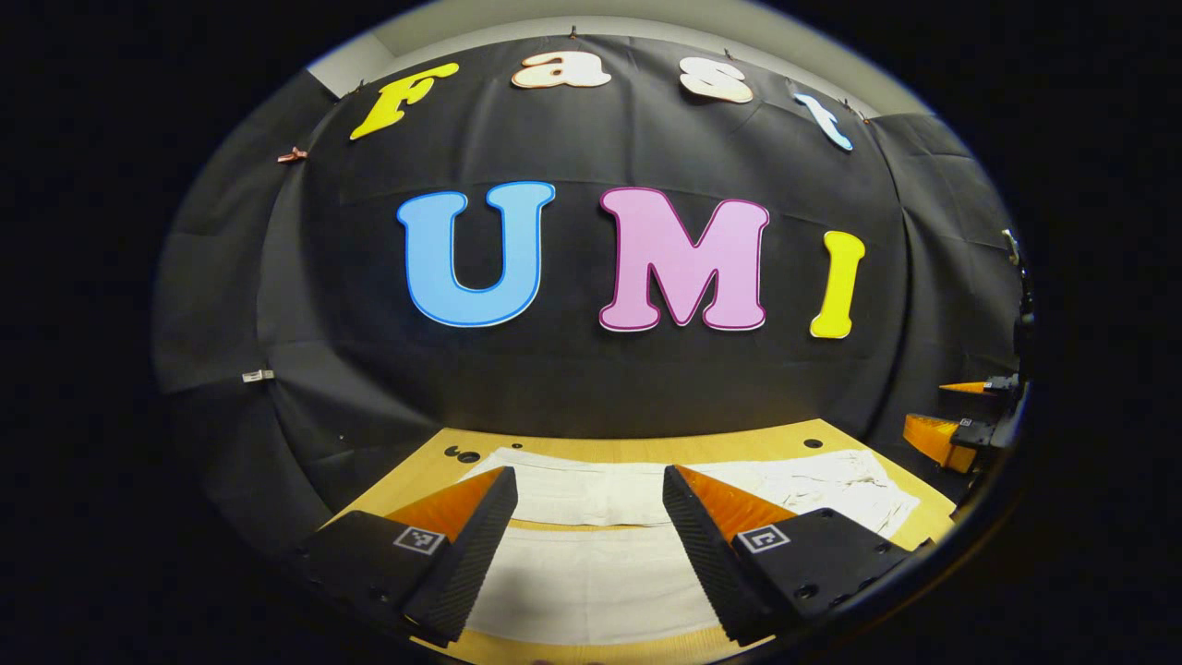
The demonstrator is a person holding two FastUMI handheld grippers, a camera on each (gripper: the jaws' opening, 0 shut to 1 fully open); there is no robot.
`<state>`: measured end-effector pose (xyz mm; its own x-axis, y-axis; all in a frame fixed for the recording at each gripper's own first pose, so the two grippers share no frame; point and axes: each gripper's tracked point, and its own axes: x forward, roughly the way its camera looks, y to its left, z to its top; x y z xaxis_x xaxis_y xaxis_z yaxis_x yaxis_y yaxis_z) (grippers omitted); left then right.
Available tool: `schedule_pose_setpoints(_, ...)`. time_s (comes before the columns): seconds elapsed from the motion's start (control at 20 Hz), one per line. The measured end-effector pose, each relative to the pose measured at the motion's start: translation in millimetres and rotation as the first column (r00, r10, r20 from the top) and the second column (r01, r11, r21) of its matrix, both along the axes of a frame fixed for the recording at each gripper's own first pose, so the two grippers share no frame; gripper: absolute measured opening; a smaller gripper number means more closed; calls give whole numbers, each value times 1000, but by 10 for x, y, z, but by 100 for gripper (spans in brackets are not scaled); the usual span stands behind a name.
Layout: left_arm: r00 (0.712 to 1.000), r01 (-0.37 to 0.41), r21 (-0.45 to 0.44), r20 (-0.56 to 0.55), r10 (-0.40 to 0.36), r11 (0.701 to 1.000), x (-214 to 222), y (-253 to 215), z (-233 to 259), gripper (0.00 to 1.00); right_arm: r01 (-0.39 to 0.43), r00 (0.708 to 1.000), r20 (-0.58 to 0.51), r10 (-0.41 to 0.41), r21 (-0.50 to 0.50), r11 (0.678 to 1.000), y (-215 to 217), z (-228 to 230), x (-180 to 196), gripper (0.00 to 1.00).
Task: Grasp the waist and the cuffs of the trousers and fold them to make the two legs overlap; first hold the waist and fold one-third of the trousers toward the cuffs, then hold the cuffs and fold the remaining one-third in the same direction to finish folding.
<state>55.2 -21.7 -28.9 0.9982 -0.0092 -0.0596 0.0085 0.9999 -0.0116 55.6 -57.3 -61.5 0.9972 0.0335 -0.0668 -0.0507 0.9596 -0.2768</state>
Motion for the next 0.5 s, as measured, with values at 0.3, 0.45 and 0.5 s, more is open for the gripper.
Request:
schedule_pose_setpoints(0.3,999,-39,7,-38,39,999,-8,108,-219,99,-33,997,-73,19,-204,979,-400,-393,48,97)
schedule_pose_setpoints(0.45,995,-75,26,-70,76,997,-40,220,-406,99,-54,992,-122,13,-335,941,-738,-621,104,97)
schedule_pose_setpoints(0.5,992,-86,27,-88,88,996,-59,253,-482,99,-72,989,-147,17,-379,923,-854,-723,113,97)
